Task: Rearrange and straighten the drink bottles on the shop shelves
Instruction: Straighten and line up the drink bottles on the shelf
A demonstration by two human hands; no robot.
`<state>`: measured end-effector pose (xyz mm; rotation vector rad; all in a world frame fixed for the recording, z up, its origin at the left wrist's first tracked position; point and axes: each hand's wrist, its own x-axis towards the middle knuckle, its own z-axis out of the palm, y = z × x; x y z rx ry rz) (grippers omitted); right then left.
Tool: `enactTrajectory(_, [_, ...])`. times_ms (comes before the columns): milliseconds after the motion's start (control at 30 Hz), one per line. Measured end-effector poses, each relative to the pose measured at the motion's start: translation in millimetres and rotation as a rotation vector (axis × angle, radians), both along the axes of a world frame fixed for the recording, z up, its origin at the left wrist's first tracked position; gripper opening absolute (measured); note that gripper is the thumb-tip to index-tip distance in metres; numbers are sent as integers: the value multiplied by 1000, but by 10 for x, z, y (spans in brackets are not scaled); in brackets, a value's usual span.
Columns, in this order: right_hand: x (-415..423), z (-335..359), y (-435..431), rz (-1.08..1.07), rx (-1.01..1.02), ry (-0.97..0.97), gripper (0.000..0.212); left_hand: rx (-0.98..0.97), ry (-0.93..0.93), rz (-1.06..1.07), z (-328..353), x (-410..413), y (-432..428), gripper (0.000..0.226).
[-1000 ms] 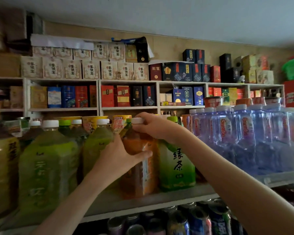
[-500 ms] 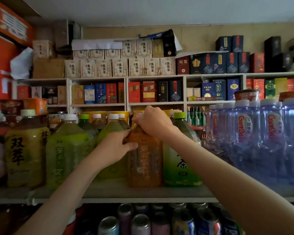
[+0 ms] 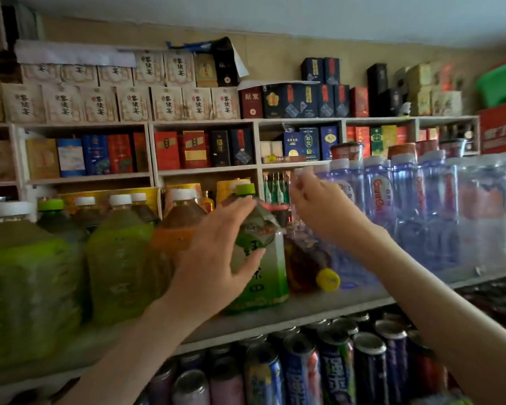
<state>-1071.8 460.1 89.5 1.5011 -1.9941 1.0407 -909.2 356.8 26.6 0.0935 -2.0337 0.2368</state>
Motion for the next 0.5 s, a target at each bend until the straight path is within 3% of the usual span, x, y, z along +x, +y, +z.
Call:
enactTrajectory(67, [-62,-194,126,-134,292,18,31,-85,-55,83,-104,-153,-19,63])
enactTrajectory(133, [-95,-413,195,-209,529,101,62,-92,-90,171,-151,-275,-29,65])
enactTrajectory(167, [-115,-520,198,-227,595,128,77,-82,-104,219,-170,-321,-36,66])
enactTrajectory(233, [-179,-688,191,-208,610,136,86,-70,-128,295,-193,-400,-42,68])
enactTrajectory(500, [-291,-765,235,-35,360,83,38,-58,-168,468,-227,-477,33,76])
